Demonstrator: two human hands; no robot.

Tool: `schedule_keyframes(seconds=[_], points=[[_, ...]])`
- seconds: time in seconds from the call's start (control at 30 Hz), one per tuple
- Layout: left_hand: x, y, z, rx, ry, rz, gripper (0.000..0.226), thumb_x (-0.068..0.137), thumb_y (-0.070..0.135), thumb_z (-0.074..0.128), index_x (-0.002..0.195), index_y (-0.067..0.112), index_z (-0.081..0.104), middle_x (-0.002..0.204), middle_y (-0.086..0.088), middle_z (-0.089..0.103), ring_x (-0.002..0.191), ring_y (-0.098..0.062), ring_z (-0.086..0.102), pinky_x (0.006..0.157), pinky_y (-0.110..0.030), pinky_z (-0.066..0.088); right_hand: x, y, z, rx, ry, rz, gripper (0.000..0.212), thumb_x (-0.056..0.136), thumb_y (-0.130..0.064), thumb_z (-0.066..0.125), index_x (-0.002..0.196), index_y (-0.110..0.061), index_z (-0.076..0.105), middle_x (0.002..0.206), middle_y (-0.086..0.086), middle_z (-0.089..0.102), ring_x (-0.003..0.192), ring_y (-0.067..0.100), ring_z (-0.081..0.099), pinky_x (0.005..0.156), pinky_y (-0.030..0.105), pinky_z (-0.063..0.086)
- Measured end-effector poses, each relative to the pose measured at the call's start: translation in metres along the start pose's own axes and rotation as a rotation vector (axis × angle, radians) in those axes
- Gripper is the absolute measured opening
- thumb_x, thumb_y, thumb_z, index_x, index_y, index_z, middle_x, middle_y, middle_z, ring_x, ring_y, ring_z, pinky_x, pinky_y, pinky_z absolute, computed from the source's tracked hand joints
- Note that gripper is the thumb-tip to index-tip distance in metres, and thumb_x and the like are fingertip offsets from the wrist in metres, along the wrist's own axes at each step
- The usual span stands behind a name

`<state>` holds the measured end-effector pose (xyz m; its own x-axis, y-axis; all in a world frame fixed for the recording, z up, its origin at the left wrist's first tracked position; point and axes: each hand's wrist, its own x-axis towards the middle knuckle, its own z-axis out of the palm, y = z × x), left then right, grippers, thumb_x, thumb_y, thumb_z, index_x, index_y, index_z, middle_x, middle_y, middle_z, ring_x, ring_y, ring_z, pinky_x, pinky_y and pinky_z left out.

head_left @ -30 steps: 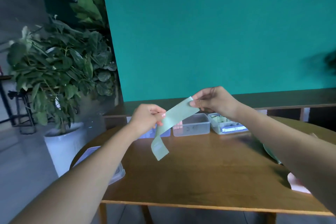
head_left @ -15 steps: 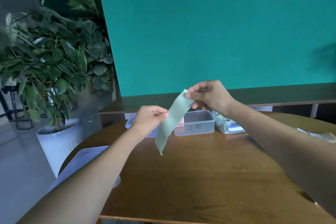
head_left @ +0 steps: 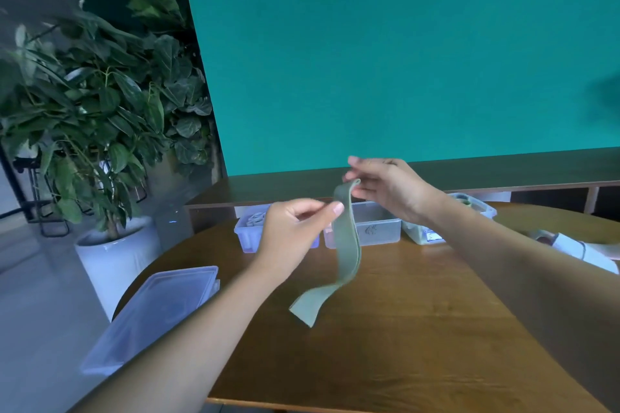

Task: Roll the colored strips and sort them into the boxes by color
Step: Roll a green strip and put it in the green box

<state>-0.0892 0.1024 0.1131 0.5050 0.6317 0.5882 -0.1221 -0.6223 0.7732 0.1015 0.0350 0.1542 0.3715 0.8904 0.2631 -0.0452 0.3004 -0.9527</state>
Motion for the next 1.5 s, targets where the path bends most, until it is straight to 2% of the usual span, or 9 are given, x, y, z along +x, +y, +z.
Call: schedule_keyframes(seconds=[0.07,0.17,0.27,0.4,0.67,0.83,1.03,1.33,1.5], points=[[0.007,0.006,0.0,-0.073,0.062,-0.005,0.01,0.09,0.018,0.075,0.089,0.008,0.078,0.081,-0.001,0.076,0.074,-0.006,0.067,0.07,-0.016,0.049,-0.002,-0.001,0.001,-0.06,-0.063,-0.02,0.023,0.082,-0.025,0.079,0.088,-0.007,0.067,0.088,0.005,0.069,0.087,0.018,0.063,0.083,0.027,0.053],[0.022,0.016,0.001,-0.124,0.074,-0.029,0.019,0.09,0.02,0.075,0.108,0.014,0.075,0.1,0.007,0.076,0.094,-0.001,0.07,0.084,-0.015,0.051,-0.008,-0.008,0.0,-0.11,-0.116,-0.061,0.015,0.084,-0.003,0.076,0.096,-0.007,0.07,0.091,0.004,0.07,0.087,0.013,0.067,0.076,0.021,0.052],[0.033,0.024,0.003,-0.141,-0.005,-0.086,0.031,0.091,0.023,0.073,0.121,0.02,0.068,0.108,0.005,0.074,0.1,-0.002,0.069,0.092,-0.024,0.053,-0.013,-0.017,-0.002,-0.124,-0.119,-0.1,0.034,0.078,-0.001,0.079,0.11,-0.006,0.069,0.108,0.01,0.072,0.096,0.019,0.071,0.083,0.025,0.056],[0.037,0.037,0.003,-0.219,-0.085,-0.154,0.038,0.091,0.019,0.073,0.127,0.023,0.061,0.1,-0.002,0.078,0.094,-0.016,0.073,0.081,-0.029,0.057,-0.017,-0.027,-0.006,-0.09,-0.053,-0.151,0.045,0.066,-0.01,0.083,0.108,-0.008,0.069,0.101,0.006,0.072,0.094,0.018,0.073,0.082,0.025,0.056],[0.042,0.045,0.007,-0.204,-0.045,-0.118,0.035,0.088,0.012,0.076,0.12,0.022,0.065,0.093,-0.003,0.078,0.08,-0.012,0.07,0.062,-0.026,0.05,-0.021,-0.024,-0.013,0.044,-0.076,-0.127,0.033,0.075,-0.016,0.078,0.104,-0.004,0.066,0.097,0.012,0.075,0.095,0.027,0.074,0.087,0.033,0.059],[0.043,0.025,0.009,-0.205,0.08,-0.089,0.031,0.088,0.009,0.075,0.117,0.018,0.068,0.091,-0.003,0.078,0.077,-0.012,0.068,0.058,-0.025,0.053,-0.026,0.014,-0.016,-0.182,-0.165,0.045,0.037,0.078,-0.031,0.078,0.108,-0.01,0.074,0.11,0.017,0.076,0.102,0.032,0.073,0.093,0.044,0.058],[0.045,-0.035,0.011,-0.038,0.28,-0.076,0.026,0.088,0.009,0.075,0.107,0.013,0.057,0.086,0.002,0.074,0.073,-0.011,0.071,0.056,-0.021,0.055,-0.02,0.086,-0.005,-0.278,-0.189,0.153,0.041,0.082,-0.037,0.078,0.113,-0.011,0.074,0.113,0.005,0.076,0.107,0.023,0.073,0.097,0.041,0.057],[0.047,-0.146,0.008,0.096,0.31,-0.192,0.014,0.089,0.008,0.073,0.087,0.01,0.06,0.076,-0.001,0.067,0.077,-0.024,0.069,0.066,-0.04,0.058,0.009,0.179,-0.011,-0.403,-0.042,0.128,0.013,0.091,-0.019,0.076,0.1,-0.01,0.077,0.099,-0.002,0.078,0.086,0.015,0.071,0.065,0.024,0.055],[0.047,-0.18,0.01,0.023,0.379,-0.211,0.006,0.09,0.002,0.068,0.086,0.006,0.066,0.085,-0.004,0.072,0.081,-0.017,0.069,0.066,-0.031,0.059,0.022,0.189,-0.013,-0.354,-0.028,0.073,0.017,0.092,-0.022,0.074,0.106,-0.014,0.075,0.092,-0.003,0.077,0.08,0.011,0.071,0.063,0.022,0.055]])
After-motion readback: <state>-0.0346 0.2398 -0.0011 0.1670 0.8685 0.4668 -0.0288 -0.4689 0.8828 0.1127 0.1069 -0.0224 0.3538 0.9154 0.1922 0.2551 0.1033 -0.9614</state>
